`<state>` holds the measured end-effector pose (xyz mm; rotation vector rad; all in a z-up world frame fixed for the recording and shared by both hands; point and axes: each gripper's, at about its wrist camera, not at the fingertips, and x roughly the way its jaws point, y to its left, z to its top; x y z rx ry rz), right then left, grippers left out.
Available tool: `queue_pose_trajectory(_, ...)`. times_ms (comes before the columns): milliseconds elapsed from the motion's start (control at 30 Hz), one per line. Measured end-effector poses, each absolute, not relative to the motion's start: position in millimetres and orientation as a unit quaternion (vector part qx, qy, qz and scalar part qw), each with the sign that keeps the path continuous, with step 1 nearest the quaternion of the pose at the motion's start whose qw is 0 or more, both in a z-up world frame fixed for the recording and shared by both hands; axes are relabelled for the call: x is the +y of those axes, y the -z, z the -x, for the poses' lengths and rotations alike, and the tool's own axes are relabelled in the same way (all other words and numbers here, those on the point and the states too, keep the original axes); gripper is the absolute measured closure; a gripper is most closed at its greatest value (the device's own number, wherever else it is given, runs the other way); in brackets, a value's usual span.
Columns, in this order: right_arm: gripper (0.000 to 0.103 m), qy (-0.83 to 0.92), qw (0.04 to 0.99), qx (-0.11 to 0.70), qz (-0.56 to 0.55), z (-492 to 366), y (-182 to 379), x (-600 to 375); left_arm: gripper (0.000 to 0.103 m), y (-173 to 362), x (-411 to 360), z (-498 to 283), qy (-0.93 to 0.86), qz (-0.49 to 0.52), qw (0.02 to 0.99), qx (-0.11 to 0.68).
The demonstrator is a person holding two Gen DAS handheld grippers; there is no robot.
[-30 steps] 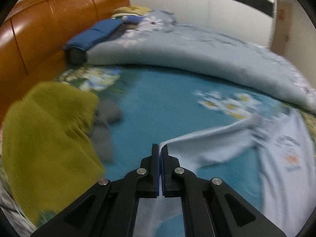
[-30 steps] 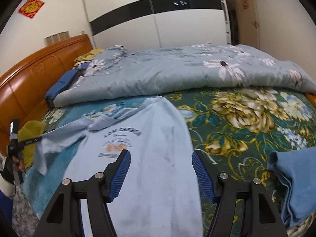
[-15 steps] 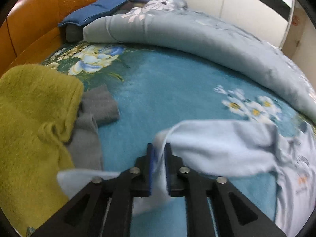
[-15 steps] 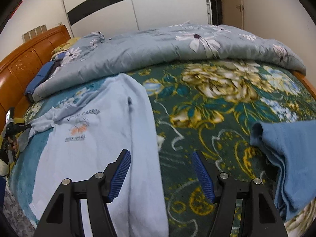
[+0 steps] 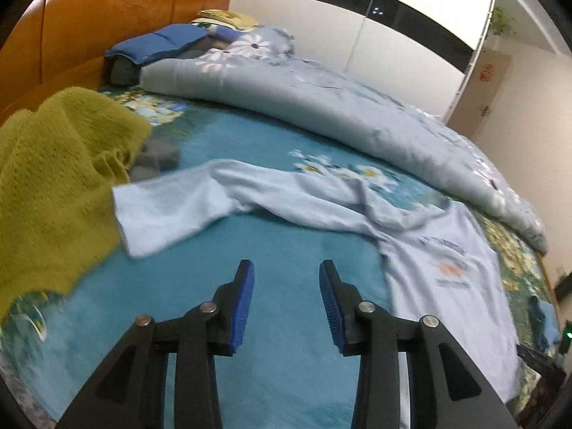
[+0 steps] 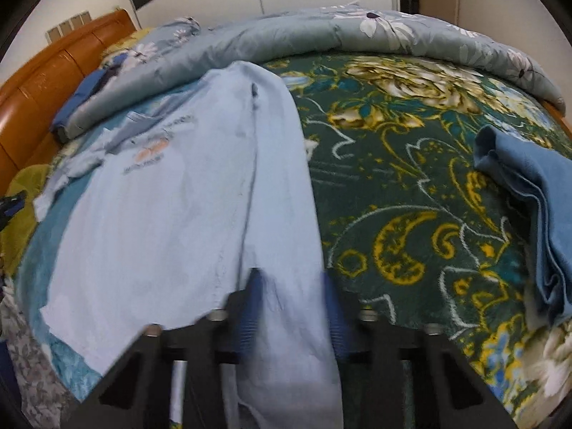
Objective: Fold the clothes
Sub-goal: 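Grasp the sweatshirt hem with the left tool while the right tool grasps the sleeve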
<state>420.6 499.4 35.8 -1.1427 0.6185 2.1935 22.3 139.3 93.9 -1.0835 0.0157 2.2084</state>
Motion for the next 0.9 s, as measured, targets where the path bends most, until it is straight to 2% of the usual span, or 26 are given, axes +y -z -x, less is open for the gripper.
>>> queue_pose_trajectory(33,0.1,-0.82,0.294,0.24,0.428,-421,-36,501,0.064,-93,143,-28,-0.841,0.42,0.341,0.004)
queue_pose_trajectory(133,0.1,-0.817,0.303,0.227,0.435,-420,-47,510,0.064,-93,154,-43,-0.833,0.423,0.357,0.017)
queue_pose_trajectory(300,0.1,-0.806,0.399,0.105,0.425,-419,-105,554,0.064,-92,168,-56,-0.827,0.421,0.37,0.029)
queue_pose_trajectory(467,0.1,-0.753,0.489,0.005,0.44,-411,-135,619,0.064,-83,180,-61,-0.822,0.426,0.377,0.033)
queue_pose_trajectory(533,0.1,-0.733,0.504,0.0,0.457,-407,-128,645,0.064,-74,187,-59,-0.82,0.432,0.374,0.044)
queue_pose_trajectory(767,0.1,-0.721,0.491,0.058,0.486,-411,-76,689,0.064,-60,207,-40,-0.817,0.438,0.367,0.075)
queue_pose_trajectory(867,0.098,-0.731,0.489,0.059,0.473,-416,-76,686,0.064,-66,221,-33,-0.817,0.422,0.379,0.099)
queue_pose_trajectory(900,0.095,-0.735,0.486,0.059,0.469,-417,-79,684,0.064,-71,228,-32,-0.818,0.411,0.387,0.113)
